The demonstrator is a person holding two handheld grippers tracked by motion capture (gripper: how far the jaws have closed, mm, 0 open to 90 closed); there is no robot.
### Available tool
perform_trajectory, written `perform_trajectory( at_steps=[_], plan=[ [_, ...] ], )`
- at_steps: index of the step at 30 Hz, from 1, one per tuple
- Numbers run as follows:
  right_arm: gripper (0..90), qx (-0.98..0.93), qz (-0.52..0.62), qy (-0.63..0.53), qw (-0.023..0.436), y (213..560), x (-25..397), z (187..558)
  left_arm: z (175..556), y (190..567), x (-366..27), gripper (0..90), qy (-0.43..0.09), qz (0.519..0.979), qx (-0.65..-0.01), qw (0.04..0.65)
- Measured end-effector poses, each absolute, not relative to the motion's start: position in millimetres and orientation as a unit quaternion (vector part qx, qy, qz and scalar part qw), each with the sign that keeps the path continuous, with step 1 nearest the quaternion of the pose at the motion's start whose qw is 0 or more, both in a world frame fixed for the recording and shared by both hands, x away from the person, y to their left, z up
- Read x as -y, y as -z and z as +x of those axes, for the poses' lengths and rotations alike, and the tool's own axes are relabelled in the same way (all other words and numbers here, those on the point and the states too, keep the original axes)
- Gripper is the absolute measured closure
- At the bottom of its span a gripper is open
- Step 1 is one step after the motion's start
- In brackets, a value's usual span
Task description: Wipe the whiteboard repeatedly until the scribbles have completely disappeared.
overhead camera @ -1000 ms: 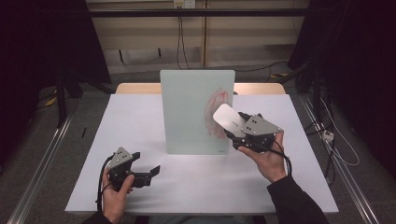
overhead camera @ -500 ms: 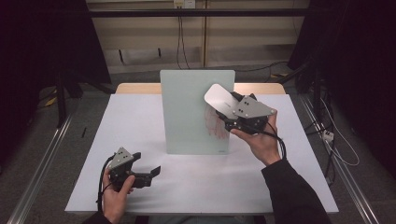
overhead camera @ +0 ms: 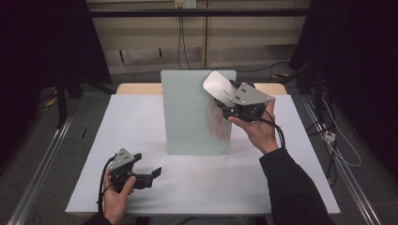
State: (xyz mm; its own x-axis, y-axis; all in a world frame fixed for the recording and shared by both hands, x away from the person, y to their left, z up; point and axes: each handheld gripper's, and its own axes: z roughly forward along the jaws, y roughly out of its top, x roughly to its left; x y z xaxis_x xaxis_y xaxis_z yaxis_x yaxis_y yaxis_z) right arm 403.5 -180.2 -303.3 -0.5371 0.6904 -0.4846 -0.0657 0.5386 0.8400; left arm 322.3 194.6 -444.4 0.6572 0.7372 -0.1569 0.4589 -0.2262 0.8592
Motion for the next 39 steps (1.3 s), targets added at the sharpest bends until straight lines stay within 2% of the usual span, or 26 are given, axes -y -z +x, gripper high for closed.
perform_trajectory(
  at_steps=[14,31,39],
  plan=[
    [31.1,-0.78,0.19,-0.391,0.451,310,172,400,322,445,-195,4.1,-0.143,0.772,-0.387,0.484],
    [31.1,-0.824,0.171,-0.372,0.392,357,155,382,322,444,-194,4.1,-0.147,0.773,-0.386,0.482],
    [31.1,-0.828,0.168,-0.372,0.386,355,152,384,322,444,-194,4.1,-0.147,0.773,-0.385,0.482]
  ],
)
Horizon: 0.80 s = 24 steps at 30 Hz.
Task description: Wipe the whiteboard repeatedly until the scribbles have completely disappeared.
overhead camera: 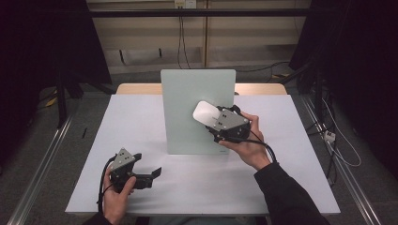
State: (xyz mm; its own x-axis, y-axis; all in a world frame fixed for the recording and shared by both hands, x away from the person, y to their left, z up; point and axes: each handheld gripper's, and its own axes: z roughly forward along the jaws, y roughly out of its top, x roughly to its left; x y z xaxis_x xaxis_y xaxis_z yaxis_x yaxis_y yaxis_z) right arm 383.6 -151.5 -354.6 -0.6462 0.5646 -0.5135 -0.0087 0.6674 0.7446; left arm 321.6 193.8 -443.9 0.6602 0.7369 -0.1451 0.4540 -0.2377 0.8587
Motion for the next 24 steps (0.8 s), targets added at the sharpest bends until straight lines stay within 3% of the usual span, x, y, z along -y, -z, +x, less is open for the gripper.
perform_trajectory(
  at_steps=[18,24],
  plan=[
    [31.1,-0.787,0.179,-0.387,0.446,293,163,410,322,445,-193,4.1,-0.145,0.774,-0.383,0.483],
    [31.1,-0.786,0.176,-0.392,0.444,301,160,408,322,445,-194,4.1,-0.145,0.773,-0.386,0.483]
  ],
)
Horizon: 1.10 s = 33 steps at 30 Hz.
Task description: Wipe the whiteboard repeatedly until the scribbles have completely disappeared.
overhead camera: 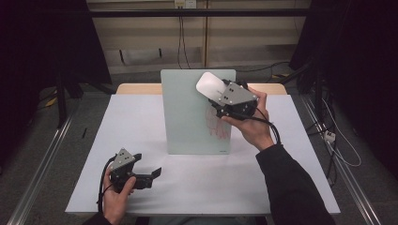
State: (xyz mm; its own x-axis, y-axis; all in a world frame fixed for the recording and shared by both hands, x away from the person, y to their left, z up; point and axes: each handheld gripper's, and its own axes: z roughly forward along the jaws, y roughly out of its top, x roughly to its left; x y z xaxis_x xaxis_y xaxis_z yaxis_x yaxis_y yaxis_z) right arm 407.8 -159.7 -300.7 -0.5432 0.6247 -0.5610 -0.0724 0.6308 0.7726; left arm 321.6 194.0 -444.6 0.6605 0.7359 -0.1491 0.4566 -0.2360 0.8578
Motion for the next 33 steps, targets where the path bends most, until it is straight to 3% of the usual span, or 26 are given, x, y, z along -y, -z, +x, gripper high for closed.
perform_trajectory(
  at_steps=[15,19,33],
  plan=[
    [31.1,-0.824,0.147,-0.382,0.393,356,137,387,322,444,-194,4.1,-0.145,0.773,-0.385,0.483],
    [31.1,-0.822,0.148,-0.387,0.391,352,140,389,322,444,-194,4.1,-0.146,0.773,-0.384,0.483],
    [31.1,-0.779,0.189,-0.391,0.452,297,167,407,322,444,-194,4.1,-0.145,0.773,-0.383,0.484]
  ],
)
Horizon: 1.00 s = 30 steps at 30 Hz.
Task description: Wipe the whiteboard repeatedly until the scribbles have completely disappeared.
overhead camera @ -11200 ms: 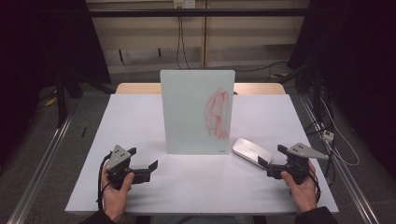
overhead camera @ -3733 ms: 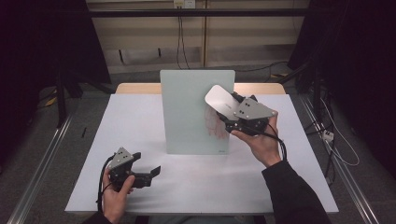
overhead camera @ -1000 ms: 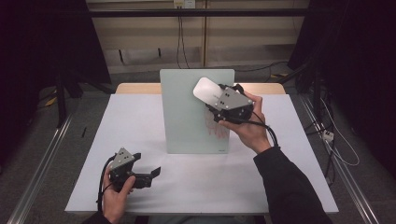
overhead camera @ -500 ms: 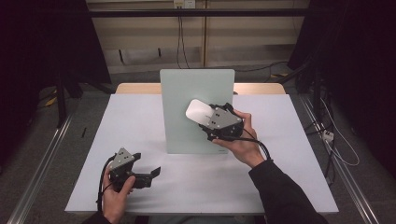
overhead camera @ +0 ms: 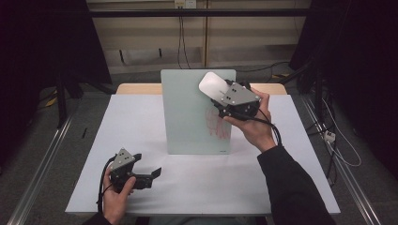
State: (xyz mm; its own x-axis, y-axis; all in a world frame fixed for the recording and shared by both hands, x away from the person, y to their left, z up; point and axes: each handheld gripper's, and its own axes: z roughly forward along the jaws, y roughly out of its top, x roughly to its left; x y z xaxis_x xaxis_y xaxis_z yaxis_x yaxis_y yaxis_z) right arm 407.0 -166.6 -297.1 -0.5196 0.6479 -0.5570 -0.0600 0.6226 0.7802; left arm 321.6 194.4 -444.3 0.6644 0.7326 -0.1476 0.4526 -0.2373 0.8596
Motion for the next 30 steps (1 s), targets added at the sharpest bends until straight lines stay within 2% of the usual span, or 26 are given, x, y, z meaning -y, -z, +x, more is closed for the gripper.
perform_trajectory(
  at_steps=[7,21,30],
  plan=[
    [31.1,-0.786,0.179,-0.385,0.45,310,164,403,321,444,-194,4.1,-0.145,0.773,-0.383,0.484],
    [31.1,-0.827,0.149,-0.372,0.395,366,147,380,321,444,-194,4.1,-0.147,0.773,-0.384,0.483],
    [31.1,-0.822,0.153,-0.371,0.405,359,151,382,321,444,-194,4.1,-0.145,0.771,-0.385,0.485]
  ],
)
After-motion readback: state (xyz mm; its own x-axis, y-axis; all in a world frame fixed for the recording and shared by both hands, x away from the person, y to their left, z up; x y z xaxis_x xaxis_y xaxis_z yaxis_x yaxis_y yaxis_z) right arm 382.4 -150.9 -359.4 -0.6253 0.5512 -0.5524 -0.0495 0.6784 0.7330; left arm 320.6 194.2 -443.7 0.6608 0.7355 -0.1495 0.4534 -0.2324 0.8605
